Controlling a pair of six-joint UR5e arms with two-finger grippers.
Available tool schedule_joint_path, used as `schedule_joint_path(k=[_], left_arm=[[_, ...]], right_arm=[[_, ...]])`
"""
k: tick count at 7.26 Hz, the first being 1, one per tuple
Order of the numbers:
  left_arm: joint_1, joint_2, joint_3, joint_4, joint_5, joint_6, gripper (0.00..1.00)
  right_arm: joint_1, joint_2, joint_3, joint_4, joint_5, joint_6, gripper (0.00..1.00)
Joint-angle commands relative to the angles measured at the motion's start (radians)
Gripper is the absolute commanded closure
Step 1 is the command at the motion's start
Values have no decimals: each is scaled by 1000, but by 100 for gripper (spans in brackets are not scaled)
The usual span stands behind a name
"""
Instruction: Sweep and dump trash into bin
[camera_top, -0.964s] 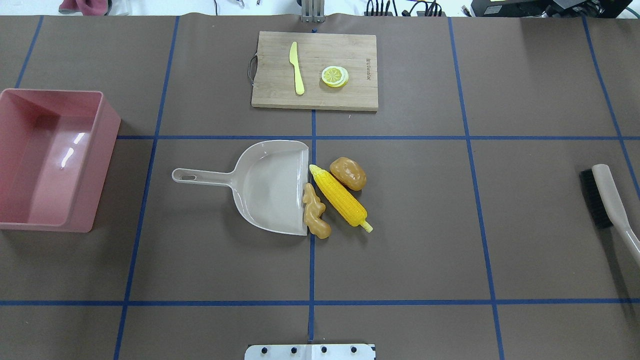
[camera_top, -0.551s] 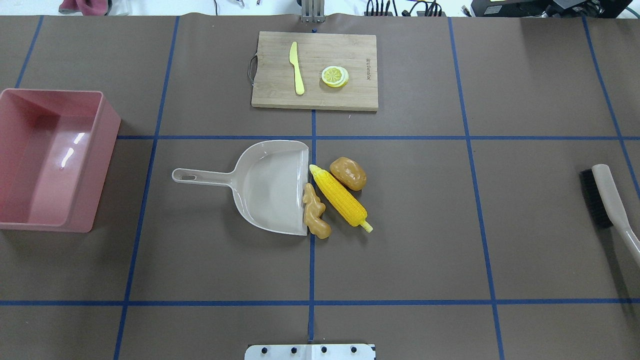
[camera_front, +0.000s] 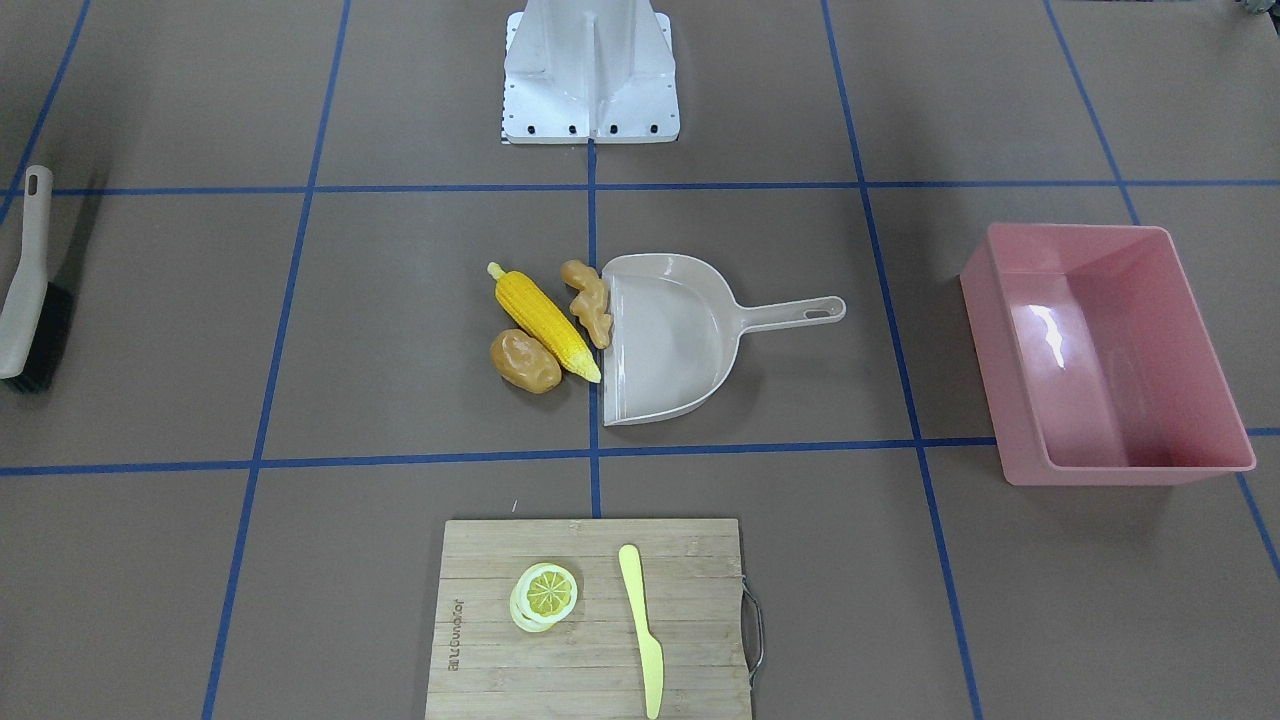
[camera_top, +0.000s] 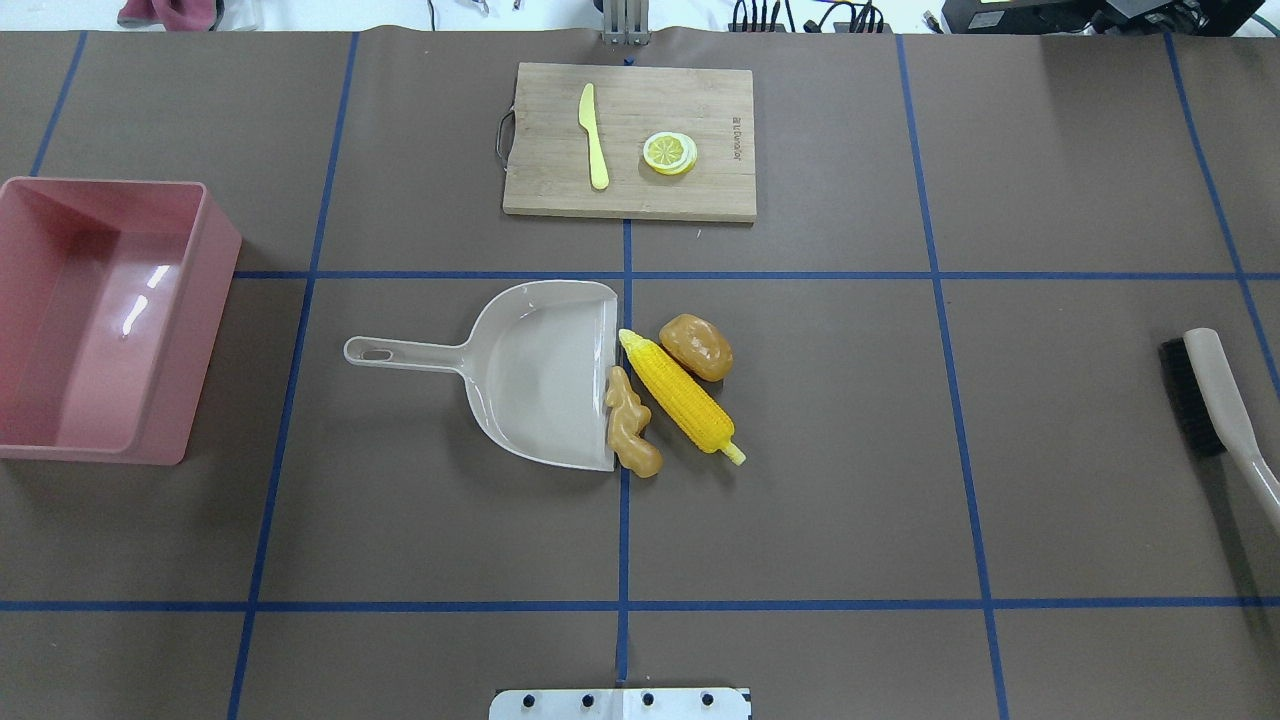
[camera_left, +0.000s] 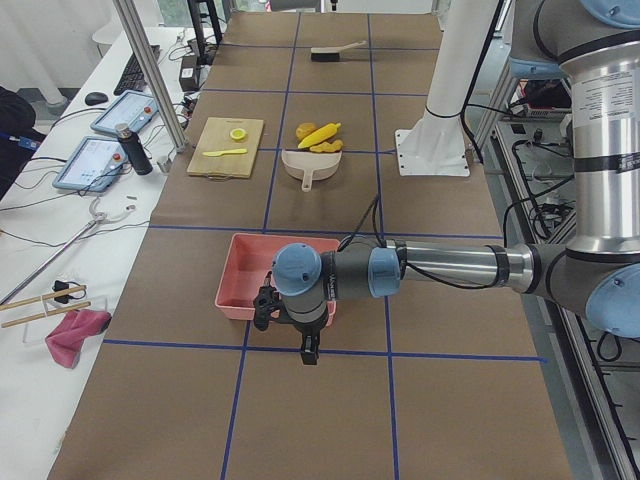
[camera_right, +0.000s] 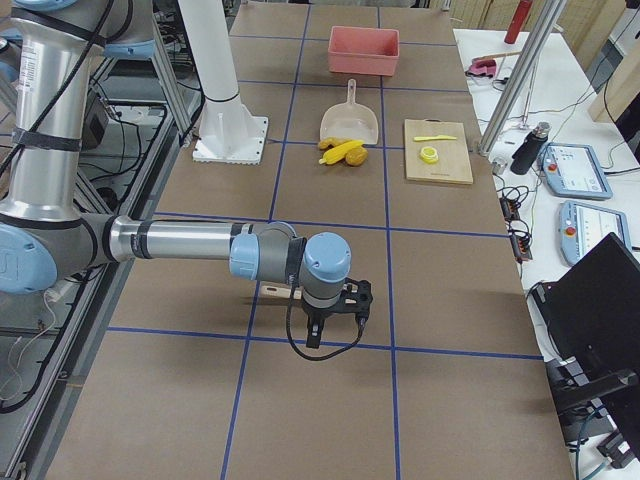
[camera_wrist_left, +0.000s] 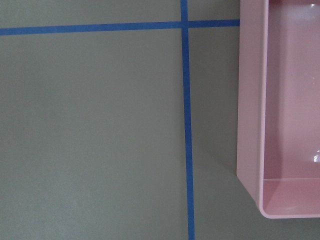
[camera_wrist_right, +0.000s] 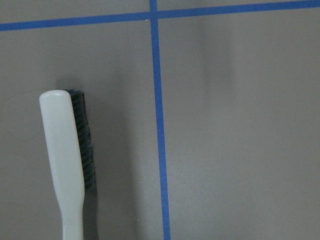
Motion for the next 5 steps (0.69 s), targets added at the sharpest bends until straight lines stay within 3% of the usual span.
schedule_joint_path(k=[1, 3, 5], left_arm=[[1, -2, -3, 1, 0, 0, 1], [3, -5, -12, 1, 0, -2, 1], [50, -9, -61, 1, 0, -5, 1]], right_arm=[[0, -15, 11, -1, 19, 0, 0], [-38, -15, 48, 5, 19, 6, 0], [-92, -21, 66, 2, 75, 8, 0]])
